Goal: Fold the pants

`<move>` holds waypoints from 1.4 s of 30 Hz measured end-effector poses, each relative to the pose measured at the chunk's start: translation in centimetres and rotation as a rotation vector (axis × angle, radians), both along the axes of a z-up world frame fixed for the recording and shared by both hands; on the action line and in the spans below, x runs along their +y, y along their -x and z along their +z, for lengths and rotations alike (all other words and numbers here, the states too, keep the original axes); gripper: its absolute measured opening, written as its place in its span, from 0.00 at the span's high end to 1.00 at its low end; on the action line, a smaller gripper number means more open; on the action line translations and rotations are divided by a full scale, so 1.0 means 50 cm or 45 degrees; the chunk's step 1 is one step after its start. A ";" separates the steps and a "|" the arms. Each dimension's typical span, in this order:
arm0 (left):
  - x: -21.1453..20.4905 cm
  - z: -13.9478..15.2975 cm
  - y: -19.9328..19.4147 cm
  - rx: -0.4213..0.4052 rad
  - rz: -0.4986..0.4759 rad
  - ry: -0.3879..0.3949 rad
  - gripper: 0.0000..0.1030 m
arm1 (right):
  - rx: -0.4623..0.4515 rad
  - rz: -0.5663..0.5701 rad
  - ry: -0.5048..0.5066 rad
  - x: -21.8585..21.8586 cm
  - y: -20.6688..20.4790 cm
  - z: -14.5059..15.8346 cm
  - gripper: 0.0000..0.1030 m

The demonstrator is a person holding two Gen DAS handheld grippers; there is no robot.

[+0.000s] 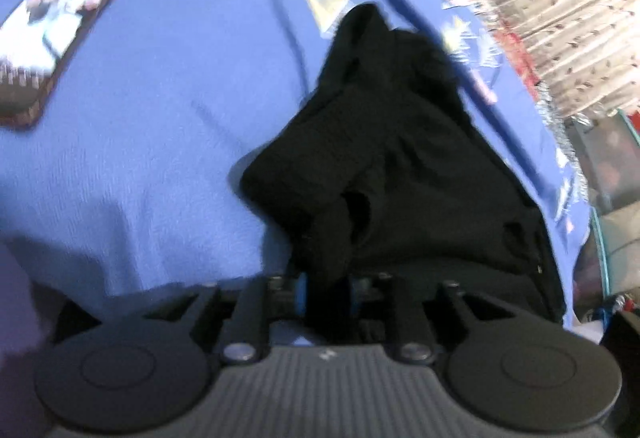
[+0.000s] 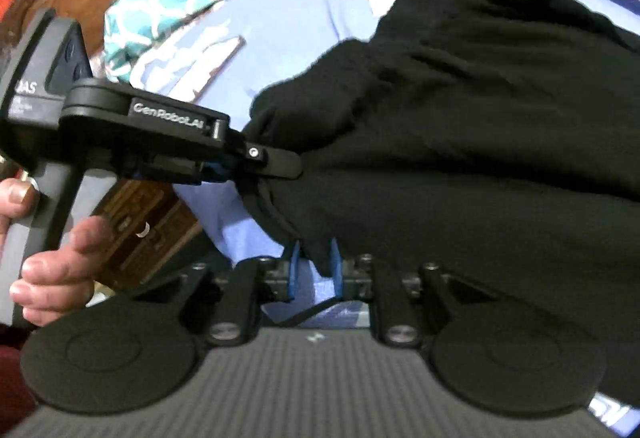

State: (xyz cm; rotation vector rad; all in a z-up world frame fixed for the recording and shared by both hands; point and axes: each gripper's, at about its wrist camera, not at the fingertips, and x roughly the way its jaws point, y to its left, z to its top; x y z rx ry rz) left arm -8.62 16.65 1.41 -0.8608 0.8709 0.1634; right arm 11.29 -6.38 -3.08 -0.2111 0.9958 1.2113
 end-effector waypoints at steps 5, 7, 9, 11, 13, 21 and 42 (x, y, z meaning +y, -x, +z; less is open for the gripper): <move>0.018 0.088 0.050 -0.156 0.041 -0.146 0.63 | -0.018 -0.099 -0.152 -0.088 -0.021 0.062 0.68; 0.026 0.111 0.053 -0.178 0.080 -0.173 0.65 | -0.014 -0.208 -0.218 -0.140 -0.044 0.078 0.67; 0.026 0.123 0.042 -0.202 0.075 -0.180 0.65 | -0.026 -0.334 -0.254 -0.195 -0.064 0.086 0.67; 0.010 0.129 0.013 -0.205 0.033 -0.193 0.65 | -0.041 -0.454 -0.259 -0.240 -0.086 0.082 0.68; -0.017 0.128 -0.028 -0.210 -0.039 -0.201 0.65 | -0.030 -0.570 -0.250 -0.280 -0.111 0.071 0.68; -0.105 0.037 -0.161 -0.001 -0.224 -0.242 0.64 | 0.102 -0.917 -0.009 -0.429 -0.127 -0.036 0.70; -0.183 0.041 -0.151 0.130 -0.282 -0.300 0.54 | 0.393 -1.915 -0.650 -0.872 -0.149 -0.155 0.94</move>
